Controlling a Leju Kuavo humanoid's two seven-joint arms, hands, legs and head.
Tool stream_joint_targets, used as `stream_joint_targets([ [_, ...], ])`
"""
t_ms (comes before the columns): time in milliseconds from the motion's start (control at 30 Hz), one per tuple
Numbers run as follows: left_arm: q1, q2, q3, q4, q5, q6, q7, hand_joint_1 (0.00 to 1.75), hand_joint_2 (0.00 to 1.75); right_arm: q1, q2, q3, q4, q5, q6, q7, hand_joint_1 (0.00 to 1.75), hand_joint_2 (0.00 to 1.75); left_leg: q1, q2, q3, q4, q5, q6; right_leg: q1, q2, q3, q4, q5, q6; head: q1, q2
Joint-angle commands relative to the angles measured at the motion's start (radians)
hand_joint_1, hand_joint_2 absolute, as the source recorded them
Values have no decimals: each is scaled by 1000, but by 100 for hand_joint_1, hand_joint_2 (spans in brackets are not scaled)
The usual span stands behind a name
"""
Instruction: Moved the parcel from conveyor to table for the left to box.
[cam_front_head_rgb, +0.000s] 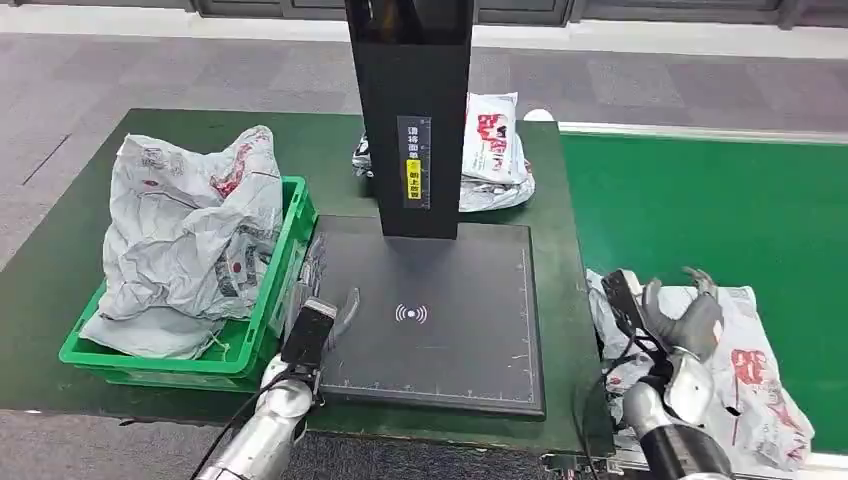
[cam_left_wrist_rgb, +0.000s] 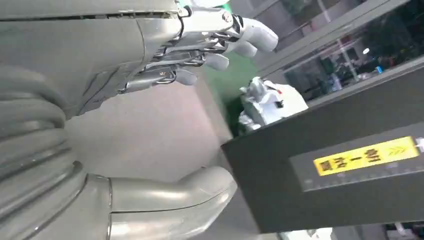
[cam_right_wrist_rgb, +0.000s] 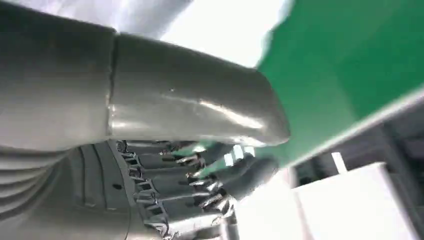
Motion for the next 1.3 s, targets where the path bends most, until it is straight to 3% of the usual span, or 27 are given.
stream_joint_targets([
  [33, -2, 17, -39, 66, 6, -26, -3, 0, 175, 69, -67, -253, 35, 69, 105, 66, 0, 0, 0, -3, 2, -2, 1, 0, 0, -2, 3, -2, 0, 0, 0, 0],
  [200, -15, 23, -44, 98, 15, -31, -6, 0, 175, 68, -101, -310, 122, 82, 176, 65, 0, 0, 0, -4, 2, -2, 1, 1, 0, -3, 4, -3, 0, 1, 0, 0],
  [767, -13, 24, -45, 96, 18, -34, -7, 0, 175, 62, -100, -312, 133, 82, 187, 60, 0, 0, 1, 0, 2, -2, 1, 1, 0, 2, 3, -3, 1, 0, 0, 0],
  [800, -12, 26, -46, 95, 19, -34, -7, 0, 175, 58, -102, -314, 145, 82, 203, 61, 0, 175, 1, -1, 2, -2, 1, 1, 0, 2, 3, -4, 1, 0, 0, 0],
  [867, -9, 29, -44, 95, 24, -31, -7, 0, 175, 32, -107, -303, 194, 87, 258, 48, 0, 175, 0, 0, 2, -2, 0, 1, 0, 2, 2, -2, 1, 0, 0, 0],
  [967, -9, 44, -41, 109, 34, -26, -9, 0, 175, -78, -98, -261, 349, 29, 356, -64, 0, 175, 0, 3, 2, -1, 0, 1, 0, 5, 1, -2, 2, 0, 0, 0],
  [1067, -30, 42, -49, 143, 36, -43, -22, 0, 175, -125, -77, -157, 473, -9, 546, -206, 0, 175, 0, 8, 3, -2, 0, 1, 0, 10, 1, -3, 3, 0, 0, 0],
  [1133, -51, 37, -61, 167, 29, -49, -16, 0, 175, -115, -61, -93, 499, -17, 627, -299, 175, 175, 1, 7, 3, -2, 1, 0, 1, 8, 2, -3, 3, 0, 0, 0],
  [1200, -67, 36, -80, 197, 17, -49, -3, 0, 175, -118, -25, -33, 511, -35, 677, -380, 175, 175, 2, 4, 2, -2, 1, 0, 2, 5, 3, -3, 2, -1, 0, 0],
  [1300, -69, 36, -84, 208, 16, -46, -6, 0, 175, -131, 8, -13, 515, -33, 679, -347, 175, 175, 2, 7, 4, -3, 1, 0, 2, 9, 3, -4, 3, -1, 0, 0],
])
